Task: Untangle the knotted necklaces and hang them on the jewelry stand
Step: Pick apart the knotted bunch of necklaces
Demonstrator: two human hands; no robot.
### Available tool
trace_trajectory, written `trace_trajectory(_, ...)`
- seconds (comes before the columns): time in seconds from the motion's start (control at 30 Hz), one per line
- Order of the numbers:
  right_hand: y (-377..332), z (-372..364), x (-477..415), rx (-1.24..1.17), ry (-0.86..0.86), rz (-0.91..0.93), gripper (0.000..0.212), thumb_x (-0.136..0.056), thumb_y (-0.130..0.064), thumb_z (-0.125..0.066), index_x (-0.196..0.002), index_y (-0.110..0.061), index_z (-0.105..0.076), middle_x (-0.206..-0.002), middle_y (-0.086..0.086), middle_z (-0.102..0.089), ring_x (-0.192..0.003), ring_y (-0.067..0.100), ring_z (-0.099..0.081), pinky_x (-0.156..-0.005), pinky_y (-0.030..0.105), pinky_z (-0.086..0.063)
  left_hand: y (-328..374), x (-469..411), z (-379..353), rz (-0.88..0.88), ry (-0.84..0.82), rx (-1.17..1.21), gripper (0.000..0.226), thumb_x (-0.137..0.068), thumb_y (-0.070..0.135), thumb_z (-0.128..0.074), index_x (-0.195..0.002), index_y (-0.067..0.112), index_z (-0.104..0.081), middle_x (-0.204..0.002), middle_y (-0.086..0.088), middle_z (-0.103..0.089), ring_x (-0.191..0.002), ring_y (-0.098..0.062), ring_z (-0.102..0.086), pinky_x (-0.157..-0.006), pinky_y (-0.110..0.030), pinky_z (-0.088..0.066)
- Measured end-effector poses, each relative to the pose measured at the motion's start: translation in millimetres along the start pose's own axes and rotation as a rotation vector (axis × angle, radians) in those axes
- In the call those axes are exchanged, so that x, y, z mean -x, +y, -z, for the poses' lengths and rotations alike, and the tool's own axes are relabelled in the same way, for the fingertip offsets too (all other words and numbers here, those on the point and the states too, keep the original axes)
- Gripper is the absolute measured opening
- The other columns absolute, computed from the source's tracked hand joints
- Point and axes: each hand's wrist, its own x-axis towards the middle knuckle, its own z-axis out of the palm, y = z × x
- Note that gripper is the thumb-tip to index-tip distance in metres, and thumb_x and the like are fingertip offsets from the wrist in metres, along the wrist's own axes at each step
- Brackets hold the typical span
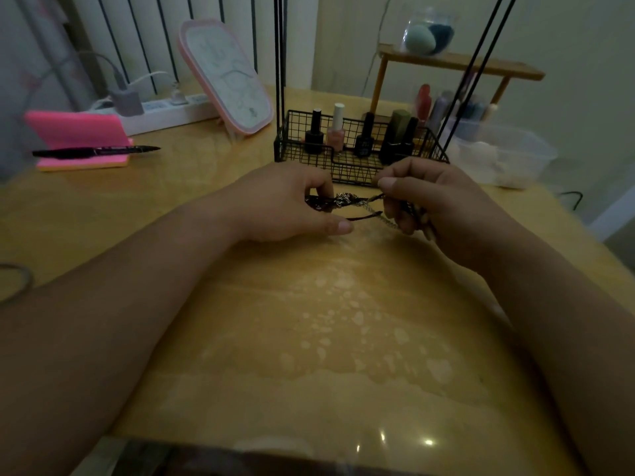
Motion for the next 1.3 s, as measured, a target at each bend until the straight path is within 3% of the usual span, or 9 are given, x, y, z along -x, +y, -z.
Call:
trace_trajectory(0.2,2.4,-0.9,-1.1,-0.020,-0.030,-0.010,0.019,-0.098,-0.008,-0.065,-0.114,-0.015,-0.070,-0.088,0.003,-0.070,-0.060,0.013,-0.056,-0.052,0.023,-0.047,-2.1,-0.3,-1.4,-0.043,0.022,0.035,0.037,-0.080,0.065,-0.075,-0.104,0.038,-0.067,-0.101,0.017,-0.060,-0.092,0.000,-0.056,-0.068,-0.025,-0.043)
trace_trajectory(0.47,2.9,0.5,0.1,0.049,-0.040,-0.011,0.040,-0.092,0.009,-0.061,-0.116,-0.021,-0.068,-0.105,0.002,-0.069,-0.070,0.010,-0.061,-0.057,0.024,-0.048,-7.7,-3.0,-3.9,-0.075,0.039,0.030,0.015,-0.093,0.039,-0.074,-0.104,0.034,-0.065,-0.103,0.016,-0.057,-0.094,-0.002,-0.056,-0.070,-0.019,-0.040)
trace_trajectory(0.63,2.5,-0.3,1.2,0.174,-0.020,-0.010,0.042,-0.093,0.003,-0.061,-0.116,-0.031,-0.067,-0.113,-0.004,-0.071,-0.079,0.011,-0.067,-0.065,0.025,-0.055,-2.8,0.1,0.8,-0.017,0.076,0.541,0.010,-0.095,0.018,-0.073,-0.104,0.020,-0.070,-0.085,-0.003,-0.065,-0.075,-0.010,-0.059,-0.068,-0.025,-0.049)
trace_trajectory(0.73,3.2,0.5,1.1,0.197,-0.018,-0.017,0.038,-0.096,-0.001,-0.060,-0.118,-0.032,-0.068,-0.112,-0.006,-0.072,-0.089,0.013,-0.069,-0.072,0.027,-0.057,-6.2,-2.1,3.9,0.029,0.081,0.800,0.015,-0.096,0.006,-0.065,-0.107,0.014,-0.070,-0.087,0.001,-0.064,-0.078,-0.011,-0.060,-0.072,-0.027,-0.049)
trace_trajectory(0.83,3.8,0.2,1.4,0.282,-0.046,0.020,0.029,-0.099,-0.011,-0.063,-0.118,-0.032,-0.069,-0.107,-0.006,-0.071,-0.085,0.007,-0.068,-0.068,0.021,-0.053,-7.4,-4.3,3.0,0.047,0.059,0.937,0.019,-0.097,-0.001,-0.058,-0.107,0.013,-0.068,-0.079,0.005,-0.063,-0.069,-0.011,-0.056,-0.062,-0.025,-0.047)
trace_trajectory(0.93,4.3,-4.5,3.1,0.425,-0.095,0.071,0.021,-0.097,-0.033,-0.069,-0.118,-0.035,-0.068,-0.098,-0.005,-0.071,-0.080,0.002,-0.065,-0.070,0.024,-0.049,-3.0,-4.5,0.9,0.017,0.065,0.972,0.020,-0.099,-0.002,-0.055,-0.109,0.013,-0.066,-0.077,0.018,-0.069,-0.071,-0.002,-0.058,-0.061,-0.017,-0.048)
trace_trajectory(1.03,4.4,-16.2,4.0,0.554,-0.118,0.130,0.028,-0.094,-0.047,-0.071,-0.120,-0.037,-0.069,-0.104,-0.014,-0.068,-0.096,-0.001,-0.062,-0.079,0.023,-0.046,1.9,-4.4,-2.1,-0.013,0.060,1.015,0.020,-0.100,0.000,-0.057,-0.107,0.014,-0.068,-0.092,0.016,-0.064,-0.077,0.004,-0.064,-0.064,-0.013,-0.049)
trace_trajectory(1.17,7.0,-28.1,1.8,0.597,-0.118,0.198,0.012,-0.095,-0.041,-0.072,-0.105,-0.034,-0.072,-0.100,-0.017,-0.069,-0.093,-0.005,-0.061,-0.075,0.019,-0.044,2.9,-6.0,-4.5,-0.036,0.059,1.023,0.017,-0.099,0.002,-0.059,-0.106,0.015,-0.068,-0.094,0.011,-0.059,-0.068,-0.005,-0.054,-0.058,-0.021,-0.044)
trace_trajectory(1.3,8.9,-23.2,-0.2,0.505,-0.026,0.223,0.006,-0.095,-0.033,-0.074,-0.097,-0.031,-0.069,-0.091,-0.010,-0.070,-0.085,0.003,-0.065,-0.076,0.026,-0.053,-0.4,-2.0,-0.9,-0.027,0.119,0.725,0.012,-0.099,0.014,-0.066,-0.111,0.018,-0.067,-0.075,0.016,-0.063,-0.060,0.002,-0.055,-0.057,-0.018,-0.043)
